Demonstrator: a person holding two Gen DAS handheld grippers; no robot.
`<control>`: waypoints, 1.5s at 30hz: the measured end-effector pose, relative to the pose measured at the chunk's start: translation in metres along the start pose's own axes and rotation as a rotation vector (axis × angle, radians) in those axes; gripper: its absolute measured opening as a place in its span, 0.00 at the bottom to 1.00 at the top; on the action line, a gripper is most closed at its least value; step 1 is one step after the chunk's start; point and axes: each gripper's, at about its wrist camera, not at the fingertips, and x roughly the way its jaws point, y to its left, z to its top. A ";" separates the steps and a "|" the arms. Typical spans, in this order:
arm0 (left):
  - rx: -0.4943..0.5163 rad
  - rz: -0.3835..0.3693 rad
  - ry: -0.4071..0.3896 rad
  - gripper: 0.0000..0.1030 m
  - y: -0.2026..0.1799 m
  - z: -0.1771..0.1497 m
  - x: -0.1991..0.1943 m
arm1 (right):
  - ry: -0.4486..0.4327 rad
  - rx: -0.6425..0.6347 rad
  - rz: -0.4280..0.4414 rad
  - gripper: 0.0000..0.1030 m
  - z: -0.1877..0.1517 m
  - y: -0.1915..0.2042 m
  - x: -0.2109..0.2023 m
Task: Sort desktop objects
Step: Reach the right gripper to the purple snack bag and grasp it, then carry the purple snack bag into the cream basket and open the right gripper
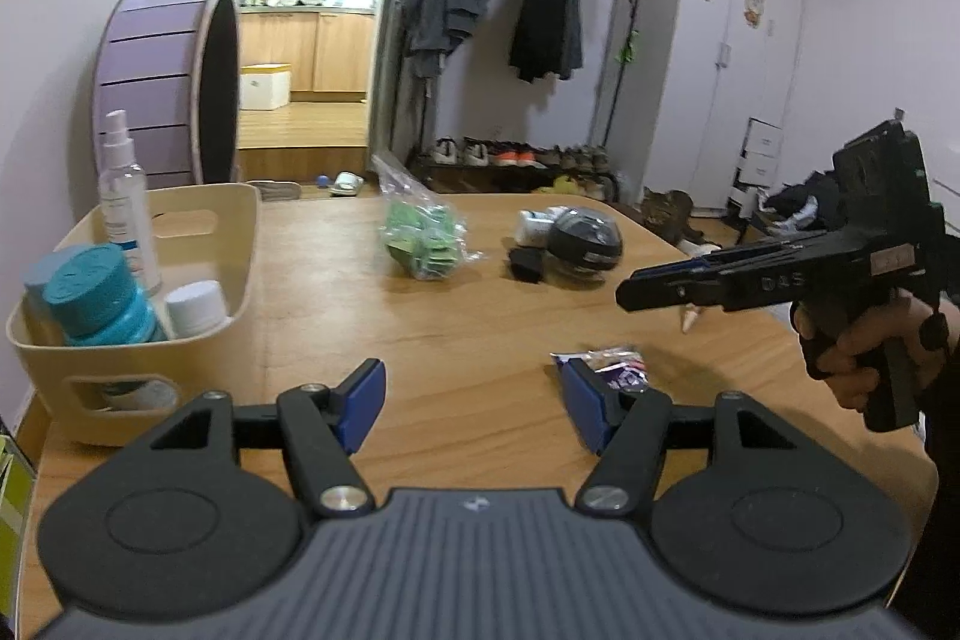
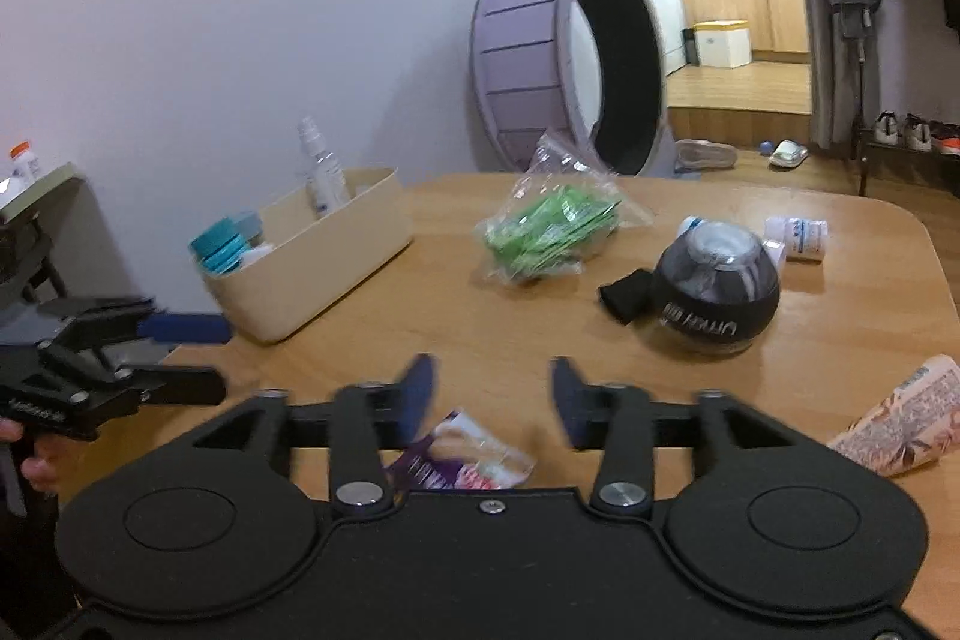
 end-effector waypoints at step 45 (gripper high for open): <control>-0.102 0.126 -0.111 0.62 0.029 0.005 -0.041 | -0.104 -0.033 0.111 0.15 0.048 0.056 0.032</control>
